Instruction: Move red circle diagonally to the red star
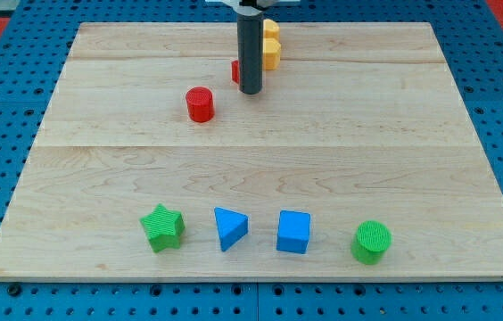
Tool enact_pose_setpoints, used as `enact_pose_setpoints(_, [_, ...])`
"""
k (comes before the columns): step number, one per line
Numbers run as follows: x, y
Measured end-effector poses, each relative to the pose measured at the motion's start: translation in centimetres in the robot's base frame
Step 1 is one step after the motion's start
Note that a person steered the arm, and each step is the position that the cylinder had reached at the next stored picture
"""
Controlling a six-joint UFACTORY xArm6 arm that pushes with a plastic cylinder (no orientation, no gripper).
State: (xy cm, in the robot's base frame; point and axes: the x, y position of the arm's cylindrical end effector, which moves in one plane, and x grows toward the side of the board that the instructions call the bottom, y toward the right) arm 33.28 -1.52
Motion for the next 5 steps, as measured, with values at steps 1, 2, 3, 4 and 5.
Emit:
enact_pose_setpoints(1, [1.0, -2.2])
enact_pose_setpoints(2, [0.9, -0.6])
enact_pose_setpoints(3, [0.3, 2.6])
enact_pose_setpoints(4, [-0.2, 6.2])
enact_pose_setpoints(5, [-0.8, 6.0])
